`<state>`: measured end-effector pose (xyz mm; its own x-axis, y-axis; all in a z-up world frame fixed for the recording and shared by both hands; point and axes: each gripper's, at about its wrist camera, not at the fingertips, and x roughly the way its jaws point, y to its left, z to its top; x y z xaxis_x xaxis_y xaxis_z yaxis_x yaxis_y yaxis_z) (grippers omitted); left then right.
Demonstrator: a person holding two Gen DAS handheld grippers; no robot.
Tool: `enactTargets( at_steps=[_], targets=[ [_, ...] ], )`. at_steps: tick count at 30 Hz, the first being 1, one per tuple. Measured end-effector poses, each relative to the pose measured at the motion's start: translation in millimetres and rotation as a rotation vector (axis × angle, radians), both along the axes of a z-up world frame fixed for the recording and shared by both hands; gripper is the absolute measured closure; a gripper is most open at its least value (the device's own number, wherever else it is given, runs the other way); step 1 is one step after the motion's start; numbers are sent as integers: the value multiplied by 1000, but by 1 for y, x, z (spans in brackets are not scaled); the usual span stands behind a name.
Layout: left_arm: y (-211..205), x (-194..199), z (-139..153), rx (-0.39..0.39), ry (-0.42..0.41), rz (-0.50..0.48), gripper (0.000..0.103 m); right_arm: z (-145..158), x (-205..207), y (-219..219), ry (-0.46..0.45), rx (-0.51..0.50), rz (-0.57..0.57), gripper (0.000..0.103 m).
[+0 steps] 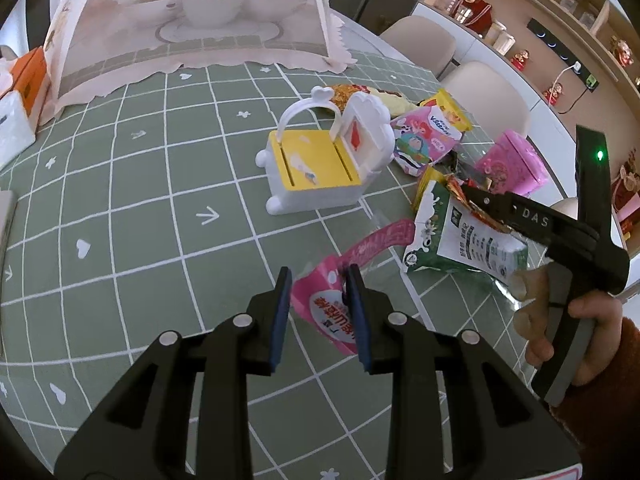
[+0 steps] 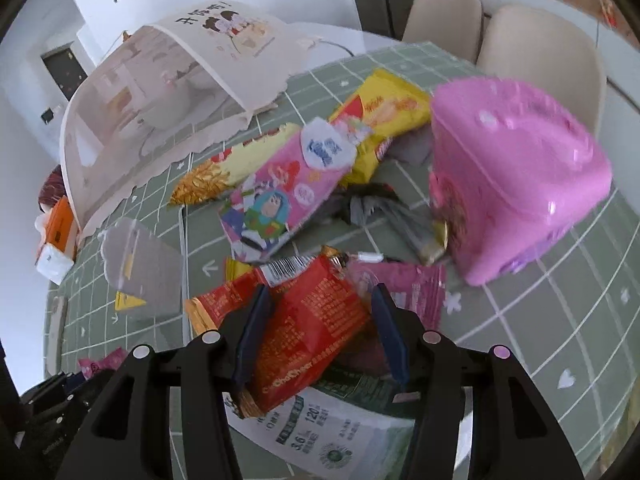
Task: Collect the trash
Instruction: 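Grasp the red snack wrapper with the right tool, then carry the pink wrapper and red wrapper into the bin and release both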
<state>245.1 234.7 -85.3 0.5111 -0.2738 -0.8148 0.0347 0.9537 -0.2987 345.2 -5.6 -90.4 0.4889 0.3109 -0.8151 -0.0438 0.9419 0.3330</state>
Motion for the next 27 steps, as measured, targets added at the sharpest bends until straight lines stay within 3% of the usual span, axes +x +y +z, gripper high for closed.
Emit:
enactTargets(
  at_steps=[2, 4, 8, 10, 20, 24, 27],
  targets=[
    [1, -1, 0, -6, 4, 9, 77, -4, 1, -9, 28, 63, -11, 53],
    [0, -1, 2, -7, 1, 13, 77, -3, 1, -10, 47, 58, 30, 53],
    [-3, -1, 8, -6, -12, 9, 77, 14, -10, -10, -18, -2, 97, 69],
    [-7, 0, 13, -7, -24, 3, 77, 25, -16, -14, -54, -10, 102, 72],
    [-42, 10, 54, -23, -108, -60, 77, 94, -60, -54, -236, -95, 117, 73],
    [-73, 13, 71, -19, -148, -101, 77, 110, -86, -77, -297, -212, 121, 73],
    [-110, 10, 87, -23, -185, -153, 77, 116, -106, -105, -305, -226, 101, 73]
  ],
)
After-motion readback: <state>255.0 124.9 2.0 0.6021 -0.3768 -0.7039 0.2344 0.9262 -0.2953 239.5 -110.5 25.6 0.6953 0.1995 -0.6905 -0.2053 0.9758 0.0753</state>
